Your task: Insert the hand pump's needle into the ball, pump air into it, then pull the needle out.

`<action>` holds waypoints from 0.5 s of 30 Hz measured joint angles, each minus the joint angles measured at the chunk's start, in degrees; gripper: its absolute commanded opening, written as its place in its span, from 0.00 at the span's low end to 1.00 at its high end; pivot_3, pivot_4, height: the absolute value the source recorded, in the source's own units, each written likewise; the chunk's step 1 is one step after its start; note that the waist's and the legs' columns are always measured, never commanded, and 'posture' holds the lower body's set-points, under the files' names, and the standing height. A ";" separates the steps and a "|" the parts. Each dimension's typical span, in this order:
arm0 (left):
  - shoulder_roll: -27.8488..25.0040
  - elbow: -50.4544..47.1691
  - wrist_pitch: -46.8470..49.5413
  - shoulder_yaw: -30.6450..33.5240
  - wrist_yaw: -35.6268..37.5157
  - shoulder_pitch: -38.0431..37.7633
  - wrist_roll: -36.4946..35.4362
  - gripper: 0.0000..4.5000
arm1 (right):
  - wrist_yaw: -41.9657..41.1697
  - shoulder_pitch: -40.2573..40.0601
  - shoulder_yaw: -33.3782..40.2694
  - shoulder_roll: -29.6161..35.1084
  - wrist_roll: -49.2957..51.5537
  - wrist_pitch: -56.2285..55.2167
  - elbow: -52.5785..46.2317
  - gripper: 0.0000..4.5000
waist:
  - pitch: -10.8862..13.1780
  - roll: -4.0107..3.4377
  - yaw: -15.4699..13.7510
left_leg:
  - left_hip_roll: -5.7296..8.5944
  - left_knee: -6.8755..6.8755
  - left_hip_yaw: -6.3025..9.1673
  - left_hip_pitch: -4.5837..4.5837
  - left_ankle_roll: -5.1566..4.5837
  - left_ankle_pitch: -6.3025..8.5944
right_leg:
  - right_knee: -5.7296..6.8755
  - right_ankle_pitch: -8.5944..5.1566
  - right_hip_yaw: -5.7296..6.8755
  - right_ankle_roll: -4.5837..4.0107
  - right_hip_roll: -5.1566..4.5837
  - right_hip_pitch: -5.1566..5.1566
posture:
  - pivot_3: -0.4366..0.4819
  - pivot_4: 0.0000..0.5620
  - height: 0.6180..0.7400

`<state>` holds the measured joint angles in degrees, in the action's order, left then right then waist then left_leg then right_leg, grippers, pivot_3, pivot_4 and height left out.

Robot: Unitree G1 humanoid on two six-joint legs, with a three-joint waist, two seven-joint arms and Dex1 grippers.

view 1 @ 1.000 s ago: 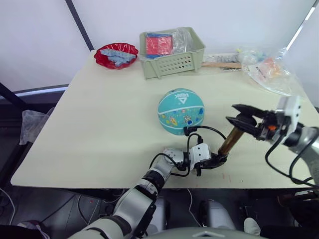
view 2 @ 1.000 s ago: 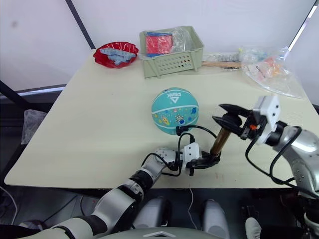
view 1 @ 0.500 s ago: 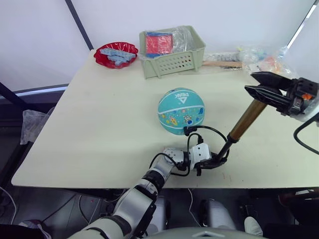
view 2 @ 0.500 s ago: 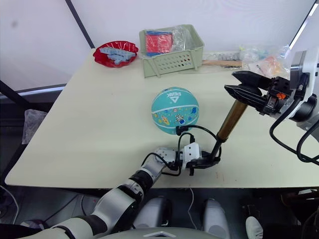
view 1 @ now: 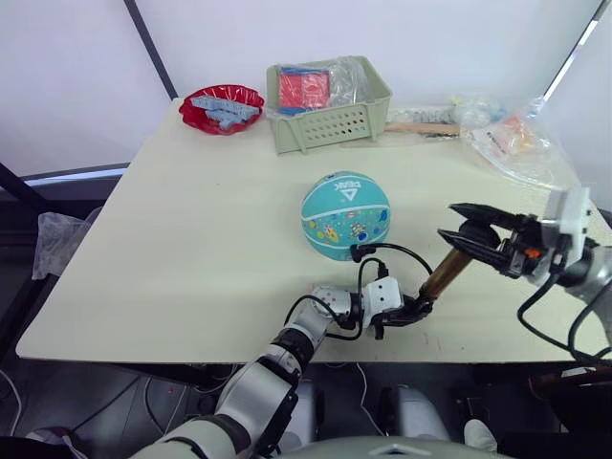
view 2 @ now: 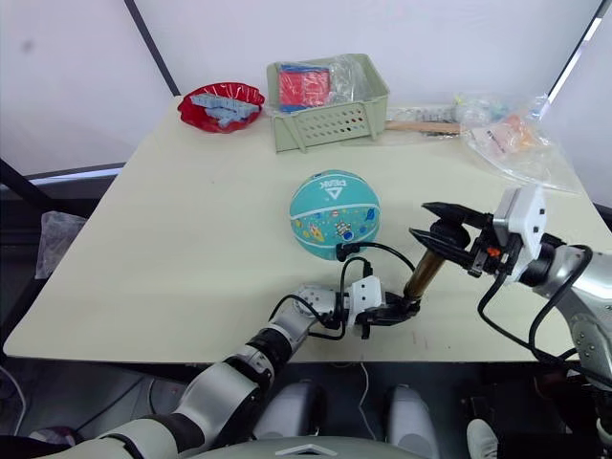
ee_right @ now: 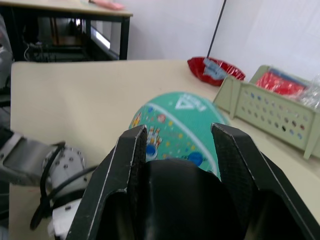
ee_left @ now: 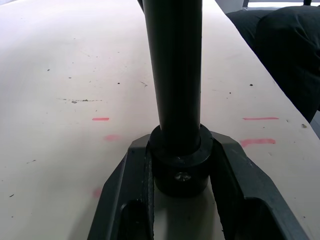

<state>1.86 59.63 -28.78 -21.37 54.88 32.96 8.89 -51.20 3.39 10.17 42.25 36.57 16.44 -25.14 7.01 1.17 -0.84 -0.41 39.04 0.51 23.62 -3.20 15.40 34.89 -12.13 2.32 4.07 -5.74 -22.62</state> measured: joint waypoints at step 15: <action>-0.05 0.13 0.83 0.06 -0.36 0.09 -0.03 0.23 | 1.74 -2.31 -6.67 -6.20 -9.44 -6.57 4.88 0.34 | -0.35 0.17 -0.02 | -0.05 -0.14 0.00 -0.33 0.01 0.01 | 0.00 -0.04 0.00 -0.07 0.01 0.26 | 0.48 0.27 0.98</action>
<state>1.81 59.76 -27.95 -21.32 54.52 33.04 8.85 -49.46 1.08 3.50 36.05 27.13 9.87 -20.26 6.66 1.34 -0.86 -0.46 38.90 0.51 23.29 -3.19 15.41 34.89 -12.17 2.32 4.00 -5.72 -22.36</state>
